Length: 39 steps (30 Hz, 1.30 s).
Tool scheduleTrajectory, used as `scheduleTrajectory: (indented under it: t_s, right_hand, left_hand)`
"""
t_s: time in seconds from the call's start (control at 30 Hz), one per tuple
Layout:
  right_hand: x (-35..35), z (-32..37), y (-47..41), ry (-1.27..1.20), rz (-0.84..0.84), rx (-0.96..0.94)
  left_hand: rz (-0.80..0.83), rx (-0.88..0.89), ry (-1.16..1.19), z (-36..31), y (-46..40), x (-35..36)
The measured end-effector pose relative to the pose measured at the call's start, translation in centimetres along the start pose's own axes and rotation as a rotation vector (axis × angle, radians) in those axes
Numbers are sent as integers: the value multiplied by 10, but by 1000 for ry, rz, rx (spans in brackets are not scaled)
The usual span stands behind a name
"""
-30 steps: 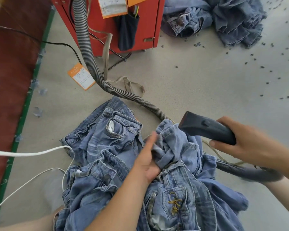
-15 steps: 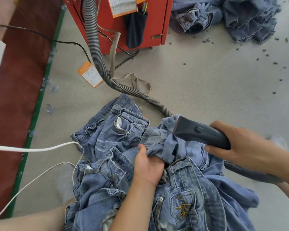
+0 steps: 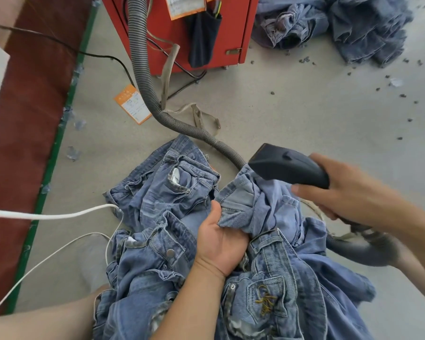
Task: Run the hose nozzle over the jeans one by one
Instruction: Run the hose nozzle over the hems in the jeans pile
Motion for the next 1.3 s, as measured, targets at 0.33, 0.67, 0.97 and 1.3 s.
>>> scheduleTrajectory:
  t_s: [0.33,0.67,0.97,1.3]
  right_hand:
    - [39,14,12,186,155,-81]
    - [33,-30,-5,32,-181,373]
    - [69,-29,8,129,-233,304]
    - [54,-45,33,35,-276,325]
  left_hand:
    - [-46,-49,-103,1,2,0]
    - [-329,141,-497,-15,3,-22]
    - [-232,155,-244,-12,14,-15]
    - [-694,656,-1133,-52,39,1]
Point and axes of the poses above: each hand's wrist, its own y-axis away from the middle knuckle, its own x-axis out of the palm, z = x × y, the point moved 8 cm from there along -y, towards the middle knuckle, and after that the axes turned 6 degrees about -z, right-handed, at the moved point
